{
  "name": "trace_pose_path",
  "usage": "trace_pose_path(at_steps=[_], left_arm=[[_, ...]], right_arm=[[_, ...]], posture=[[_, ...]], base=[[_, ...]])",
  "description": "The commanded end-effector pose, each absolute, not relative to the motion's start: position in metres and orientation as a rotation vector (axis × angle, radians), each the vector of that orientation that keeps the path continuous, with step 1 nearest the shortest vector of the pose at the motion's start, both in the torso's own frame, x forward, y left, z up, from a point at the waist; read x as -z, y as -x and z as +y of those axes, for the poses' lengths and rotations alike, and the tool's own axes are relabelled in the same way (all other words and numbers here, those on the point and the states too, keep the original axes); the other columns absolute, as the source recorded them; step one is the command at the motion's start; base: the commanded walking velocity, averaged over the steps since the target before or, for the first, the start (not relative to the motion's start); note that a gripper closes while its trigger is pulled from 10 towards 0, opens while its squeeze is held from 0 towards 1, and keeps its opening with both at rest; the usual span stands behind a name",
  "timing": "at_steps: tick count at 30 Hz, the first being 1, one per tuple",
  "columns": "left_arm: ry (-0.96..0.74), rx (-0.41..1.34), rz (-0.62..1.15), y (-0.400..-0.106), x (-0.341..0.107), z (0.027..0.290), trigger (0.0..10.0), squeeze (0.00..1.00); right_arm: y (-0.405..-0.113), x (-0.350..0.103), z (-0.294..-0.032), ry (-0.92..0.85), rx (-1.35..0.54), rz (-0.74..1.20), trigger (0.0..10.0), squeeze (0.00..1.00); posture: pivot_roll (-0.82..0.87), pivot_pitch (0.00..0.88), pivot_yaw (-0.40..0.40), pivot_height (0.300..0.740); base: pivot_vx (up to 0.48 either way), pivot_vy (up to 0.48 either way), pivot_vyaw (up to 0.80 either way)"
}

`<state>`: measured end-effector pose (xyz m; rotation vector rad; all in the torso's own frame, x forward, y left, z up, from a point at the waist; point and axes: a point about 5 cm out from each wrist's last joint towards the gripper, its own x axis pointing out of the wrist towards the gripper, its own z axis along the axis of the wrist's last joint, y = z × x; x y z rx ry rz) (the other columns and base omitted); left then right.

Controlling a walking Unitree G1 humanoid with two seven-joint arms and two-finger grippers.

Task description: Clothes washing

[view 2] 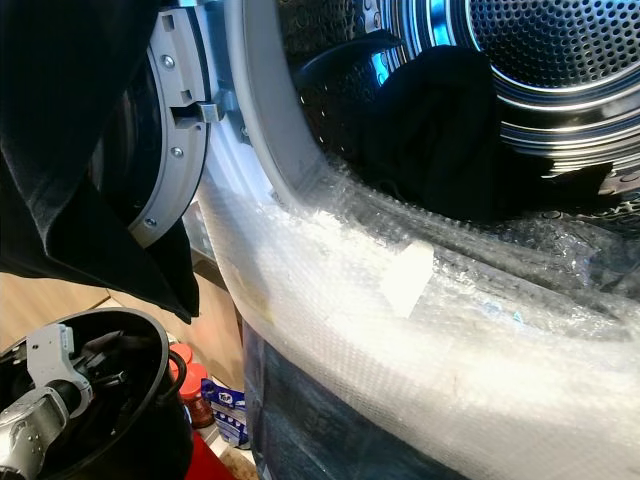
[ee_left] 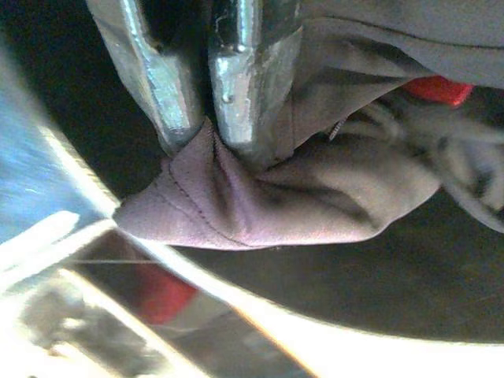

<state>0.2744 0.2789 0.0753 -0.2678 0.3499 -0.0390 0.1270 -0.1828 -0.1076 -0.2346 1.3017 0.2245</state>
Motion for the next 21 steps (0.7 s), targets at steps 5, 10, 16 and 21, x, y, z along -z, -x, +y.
trace_pose_path(at_steps=[5, 10, 16, 21], left_arm=[[0.084, 0.433, 0.265, -0.261, -0.122, 0.251, 0.0, 0.0], [-0.005, 0.729, 0.18, -0.247, -0.173, 0.221, 0.0, 0.0], [-0.122, 1.062, 0.139, -0.246, -0.209, 0.176, 0.0, 0.0], [-0.124, 1.237, 0.108, -0.253, -0.217, 0.149, 0.0, 0.0]], right_arm=[[-0.109, 0.113, -0.183, 0.237, -0.238, 1.371, 10.0, 0.0], [-0.117, 0.11, -0.185, 0.242, -0.245, 1.351, 10.0, 0.0], [-0.122, 0.109, -0.18, 0.233, -0.253, 1.344, 10.0, 0.0], [-0.125, 0.109, -0.178, 0.241, -0.265, 1.338, 10.0, 0.0]], posture=[[0.05, 0.0, -0.021, 0.74], [0.06, 0.0, -0.028, 0.74], [0.05, 0.0, -0.03, 0.74], [0.06, 0.0, -0.031, 0.74]], base=[[0.0, 0.0, 0.0], [0.0, 0.0, 0.0], [0.0, 0.0, 0.0], [0.0, 0.0, 0.0]])
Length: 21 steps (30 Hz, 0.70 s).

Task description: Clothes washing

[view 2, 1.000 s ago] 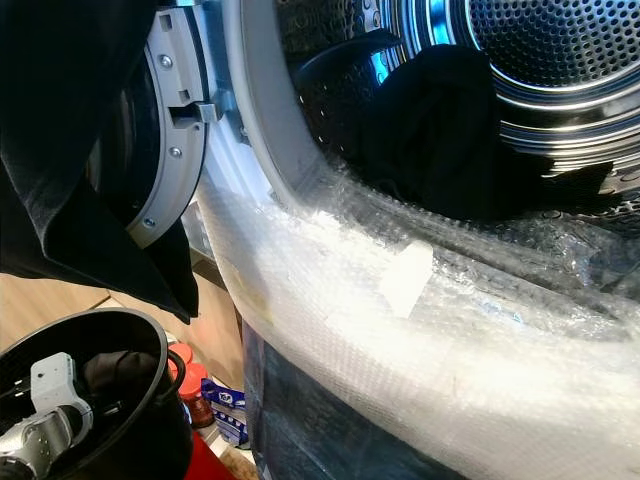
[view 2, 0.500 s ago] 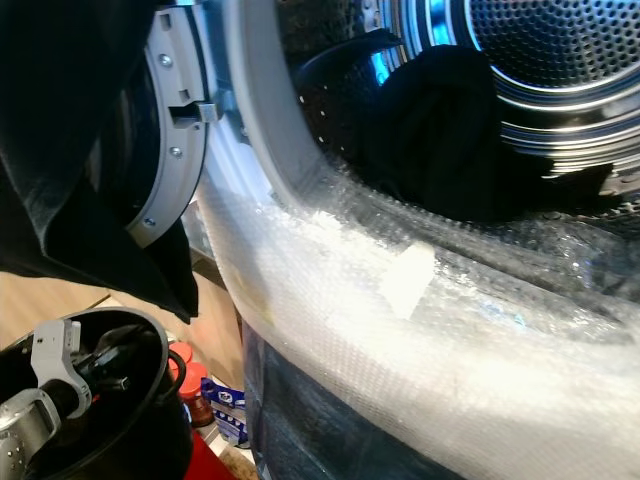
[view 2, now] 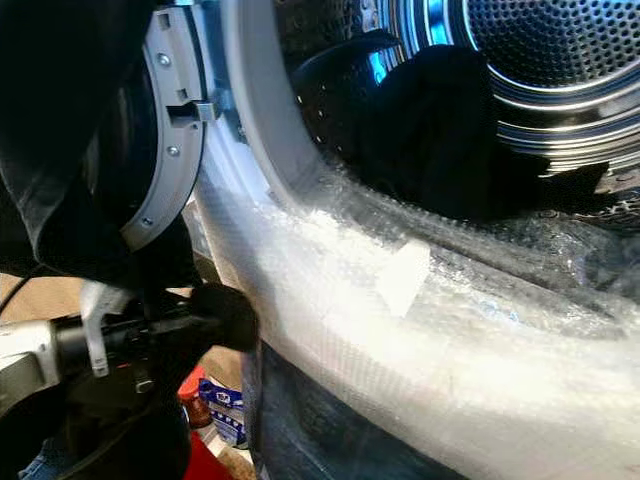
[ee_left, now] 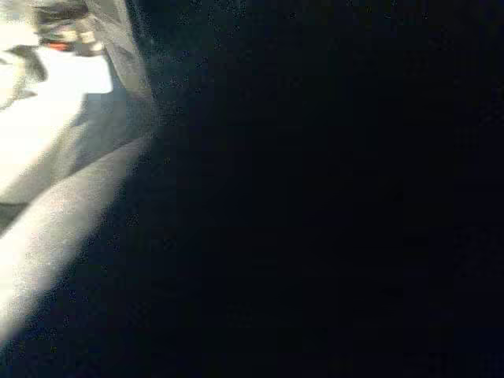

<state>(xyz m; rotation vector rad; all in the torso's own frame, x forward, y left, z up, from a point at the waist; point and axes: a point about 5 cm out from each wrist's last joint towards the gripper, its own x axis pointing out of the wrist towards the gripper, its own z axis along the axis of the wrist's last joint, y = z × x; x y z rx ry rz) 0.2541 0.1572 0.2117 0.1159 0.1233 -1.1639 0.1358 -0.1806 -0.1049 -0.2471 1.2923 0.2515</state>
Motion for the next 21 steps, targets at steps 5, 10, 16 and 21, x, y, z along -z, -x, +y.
trace_pose_path(at_steps=[5, 10, 16, 21], left_arm=[[-0.123, 1.385, 0.088, -0.257, -0.221, 0.12, 0.0, 0.0], [-0.121, 1.515, 0.071, -0.259, -0.221, 0.086, 0.0, 0.0], [-0.088, 1.726, 0.045, -0.248, -0.228, 0.048, 0.0, 0.0], [-0.056, 1.951, 0.114, -0.226, -0.21, 0.01, 0.0, 0.0]], right_arm=[[-0.128, 0.108, -0.178, 0.243, -0.251, 1.332, 10.0, 0.0], [-0.132, 0.107, -0.176, 0.232, -0.238, 1.325, 10.0, 0.0], [-0.133, 0.107, -0.172, 0.226, -0.248, 1.327, 10.0, 0.0], [-0.135, 0.106, -0.17, 0.22, -0.244, 1.318, 10.0, 0.0]], posture=[[0.04, 0.0, -0.021, 0.74], [0.02, 0.0, -0.003, 0.74], [0.03, 0.0, 0.003, 0.74], [0.01, 0.0, 0.016, 0.74]], base=[[0.0, 0.0, 0.0], [0.0, 0.0, 0.0], [0.0, 0.0, 0.0], [0.0, 0.0, 0.0]])
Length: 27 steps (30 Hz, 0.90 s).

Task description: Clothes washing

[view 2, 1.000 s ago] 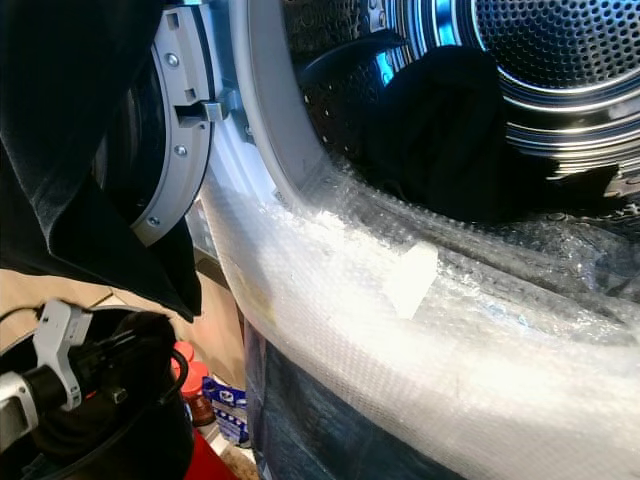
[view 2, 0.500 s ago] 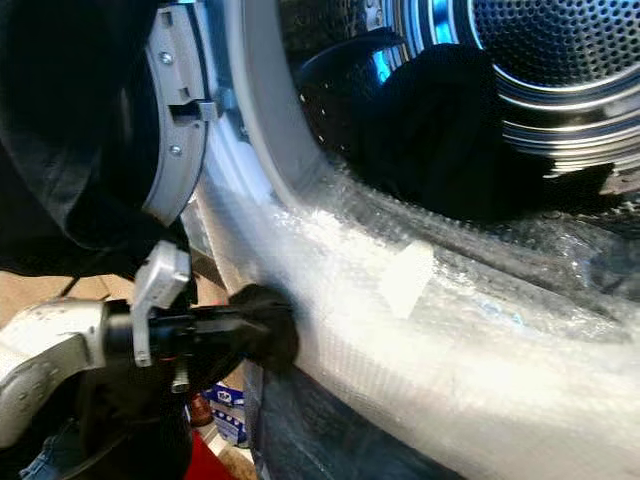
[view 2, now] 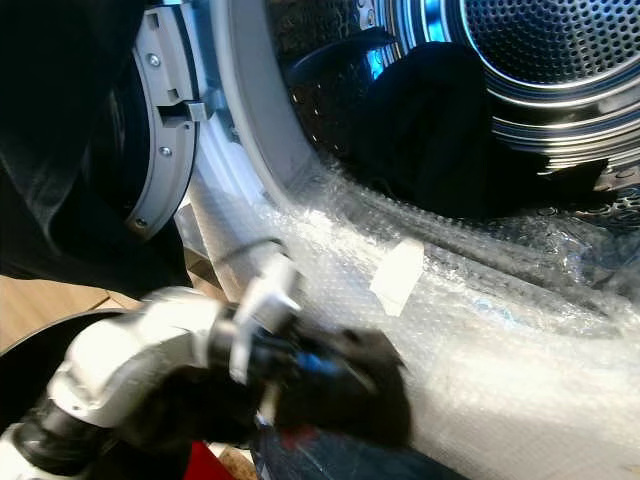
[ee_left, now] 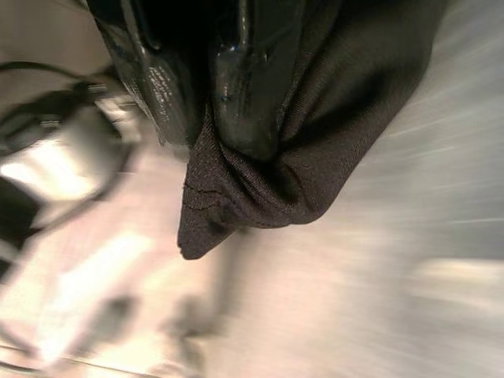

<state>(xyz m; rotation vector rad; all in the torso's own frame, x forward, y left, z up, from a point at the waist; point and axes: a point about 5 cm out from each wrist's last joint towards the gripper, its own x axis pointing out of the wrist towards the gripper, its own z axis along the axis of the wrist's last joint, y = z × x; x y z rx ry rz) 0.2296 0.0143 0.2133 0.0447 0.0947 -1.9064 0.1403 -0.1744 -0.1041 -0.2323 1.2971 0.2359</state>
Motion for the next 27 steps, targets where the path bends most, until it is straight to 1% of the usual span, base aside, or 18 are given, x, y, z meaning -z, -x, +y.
trace_pose_path(at_steps=[1, 2, 7, 11, 17, 23, 27], left_arm=[[-0.057, 1.968, 0.117, -0.223, -0.208, 0.006, 0.0, 0.0], [-0.057, 1.968, 0.117, -0.223, -0.208, 0.006, 0.0, 0.0], [-0.035, 1.992, 0.086, -0.222, -0.212, -0.012, 0.0, 0.0], [-0.024, 1.999, 0.063, -0.223, -0.217, -0.018, 0.0, 0.0], [0.007, 1.978, -0.005, -0.23, -0.227, -0.041, 0.0, 0.0], [0.065, 1.949, -0.023, -0.231, -0.229, -0.045, 0.0, 0.0], [0.133, 1.872, -0.032, -0.238, -0.23, -0.046, 0.0, 0.0]], right_arm=[[-0.135, 0.106, -0.17, 0.217, -0.243, 1.318, 10.0, 0.0], [-0.135, 0.106, -0.17, 0.217, -0.243, 1.318, 10.0, 0.0], [-0.136, 0.106, -0.17, 0.215, -0.242, 1.318, 10.0, 0.0], [-0.135, 0.106, -0.17, 0.216, -0.244, 1.32, 10.0, 0.0], [-0.136, 0.106, -0.169, 0.224, -0.25, 1.319, 10.0, 0.0], [-0.136, 0.106, -0.168, 0.222, -0.252, 1.316, 10.0, 0.0], [-0.133, 0.107, -0.167, 0.23, -0.261, 1.323, 10.0, 0.0]], posture=[[0.01, 0.0, 0.017, 0.74], [0.01, 0.0, 0.017, 0.74], [0.01, 0.0, 0.018, 0.74], [0.01, 0.0, 0.018, 0.74], [0.01, 0.0, 0.026, 0.74], [0.0, 0.0, 0.03, 0.74], [0.01, 0.0, 0.037, 0.74]], base=[[0.0, 0.0, 0.0], [0.0, 0.0, 0.0], [0.0, 0.0, 0.0], [0.0, 0.0, 0.0], [0.0, 0.0, 0.0], [0.0, 0.0, 0.0], [0.0, 0.0, 0.0]])
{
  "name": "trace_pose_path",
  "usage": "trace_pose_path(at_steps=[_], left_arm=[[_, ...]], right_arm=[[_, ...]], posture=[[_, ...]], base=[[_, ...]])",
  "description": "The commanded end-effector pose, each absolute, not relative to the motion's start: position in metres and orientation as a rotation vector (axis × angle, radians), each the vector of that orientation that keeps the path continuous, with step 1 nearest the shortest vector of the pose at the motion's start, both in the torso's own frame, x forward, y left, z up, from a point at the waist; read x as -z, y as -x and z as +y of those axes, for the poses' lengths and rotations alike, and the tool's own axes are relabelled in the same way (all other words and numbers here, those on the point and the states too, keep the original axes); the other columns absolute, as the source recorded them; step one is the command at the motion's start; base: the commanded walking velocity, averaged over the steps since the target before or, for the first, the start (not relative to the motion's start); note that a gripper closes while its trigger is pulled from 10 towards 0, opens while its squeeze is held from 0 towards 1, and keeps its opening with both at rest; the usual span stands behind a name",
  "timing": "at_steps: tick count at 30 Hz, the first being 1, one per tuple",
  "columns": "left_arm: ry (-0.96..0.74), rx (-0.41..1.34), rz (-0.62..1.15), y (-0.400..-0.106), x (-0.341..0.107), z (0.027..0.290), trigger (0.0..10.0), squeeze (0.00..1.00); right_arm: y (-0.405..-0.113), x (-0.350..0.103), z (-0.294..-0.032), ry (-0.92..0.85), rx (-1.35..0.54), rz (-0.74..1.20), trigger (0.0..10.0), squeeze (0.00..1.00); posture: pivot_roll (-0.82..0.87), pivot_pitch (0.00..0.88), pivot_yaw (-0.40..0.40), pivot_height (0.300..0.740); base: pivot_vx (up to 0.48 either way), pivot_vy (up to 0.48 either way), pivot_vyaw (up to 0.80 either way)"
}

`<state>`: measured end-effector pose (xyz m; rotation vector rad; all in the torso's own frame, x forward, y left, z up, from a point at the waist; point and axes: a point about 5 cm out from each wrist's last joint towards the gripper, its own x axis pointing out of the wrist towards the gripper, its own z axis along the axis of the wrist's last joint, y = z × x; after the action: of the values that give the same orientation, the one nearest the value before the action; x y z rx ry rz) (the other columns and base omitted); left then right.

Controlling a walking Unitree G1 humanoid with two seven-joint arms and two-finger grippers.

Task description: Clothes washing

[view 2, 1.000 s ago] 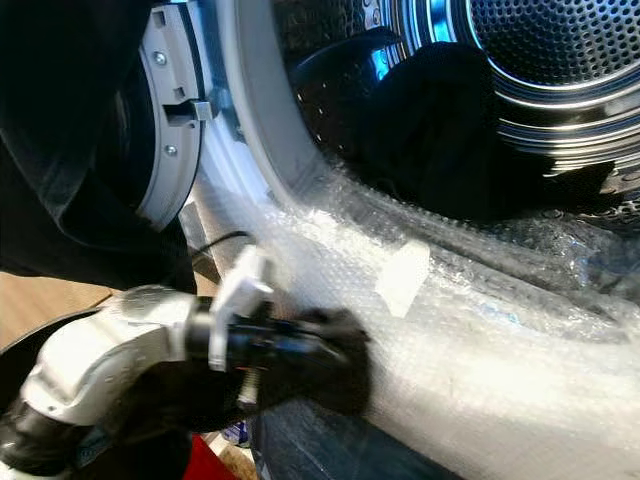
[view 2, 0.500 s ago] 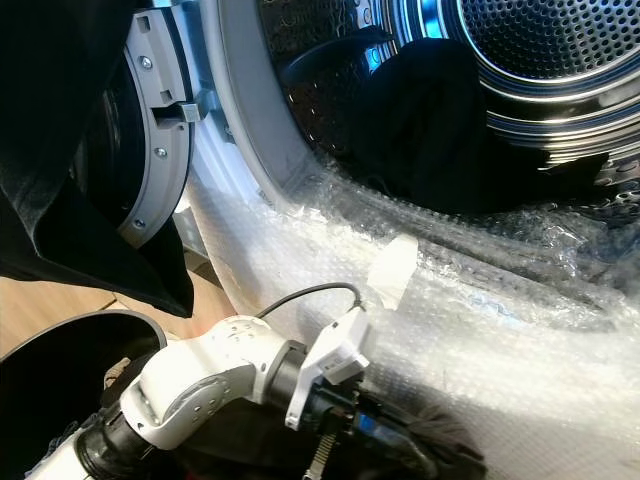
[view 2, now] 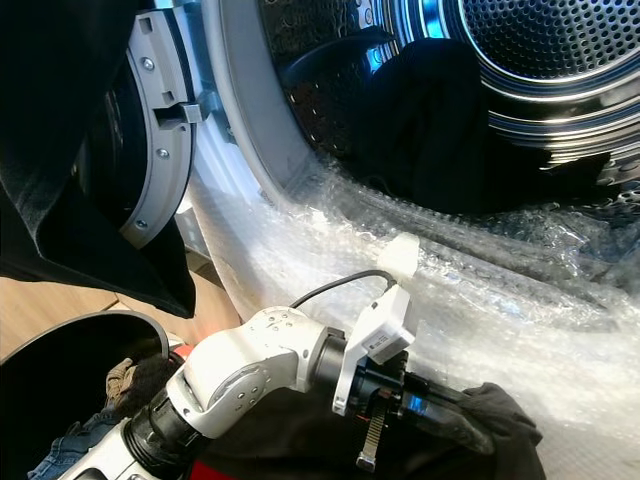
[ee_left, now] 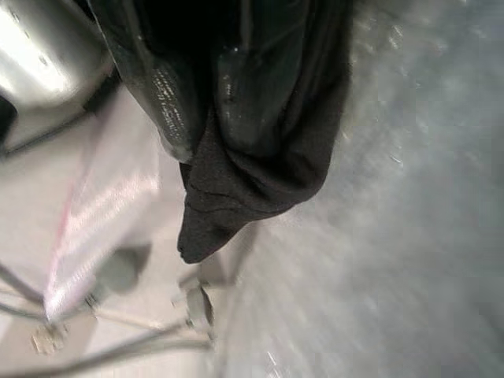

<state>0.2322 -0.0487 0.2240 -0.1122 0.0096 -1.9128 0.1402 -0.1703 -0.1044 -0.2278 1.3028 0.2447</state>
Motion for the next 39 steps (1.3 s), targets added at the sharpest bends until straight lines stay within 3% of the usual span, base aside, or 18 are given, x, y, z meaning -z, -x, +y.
trace_pose_path(at_steps=[1, 7, 12, 15, 20, 25, 29, 39], left_arm=[[0.137, 1.869, -0.032, -0.238, -0.23, -0.046, 0.0, 0.0], [0.095, 1.863, 0.092, -0.233, -0.202, -0.017, 0.0, 0.0], [0.039, 1.65, 0.302, -0.232, -0.159, 0.044, 0.0, 0.0], [0.031, 1.61, 0.324, -0.232, -0.155, 0.054, 0.0, 0.0], [-0.085, 1.441, 0.513, -0.221, -0.123, 0.101, 0.0, 0.0], [-0.271, 1.257, 0.61, -0.226, -0.096, 0.121, 0.0, 0.0], [-0.347, 1.252, 0.668, -0.22, -0.085, 0.13, 0.0, 0.0], [-0.262, 1.233, 0.666, -0.213, -0.086, 0.136, 0.0, 0.0]], right_arm=[[-0.132, 0.107, -0.167, 0.23, -0.263, 1.324, 10.0, 0.0], [-0.13, 0.108, -0.165, 0.205, -0.245, 1.318, 10.0, 0.0], [-0.127, 0.109, -0.168, 0.214, -0.268, 1.309, 10.0, 0.0], [-0.127, 0.109, -0.169, 0.217, -0.281, 1.305, 10.0, 0.0], [-0.122, 0.108, -0.167, 0.234, -0.507, 1.29, 10.0, 0.0], [-0.13, 0.102, -0.171, 0.272, -0.667, 1.219, 10.0, 0.0], [-0.136, 0.097, -0.178, 0.342, -0.767, 1.166, 10.0, 0.0], [-0.165, 0.06, -0.204, 0.284, -0.944, 0.935, 10.0, 0.0]], posture=[[0.01, 0.0, 0.037, 0.74], [0.0, 0.0, 0.049, 0.74], [0.01, 0.0, 0.054, 0.74], [0.01, 0.0, 0.055, 0.74], [0.02, 0.0, 0.048, 0.74], [0.04, 0.0, 0.037, 0.74], [0.02, 0.0, 0.036, 0.74], [0.0, 0.0, 0.025, 0.74]], base=[[0.0, 0.0, 0.0], [0.0, 0.0, 0.0], [0.0, 0.0, 0.0], [0.0, 0.0, 0.0], [0.0, 0.0, 0.0], [0.0, 0.0, 0.0], [0.0, 0.0, 0.0], [0.0, 0.0, 0.0]])
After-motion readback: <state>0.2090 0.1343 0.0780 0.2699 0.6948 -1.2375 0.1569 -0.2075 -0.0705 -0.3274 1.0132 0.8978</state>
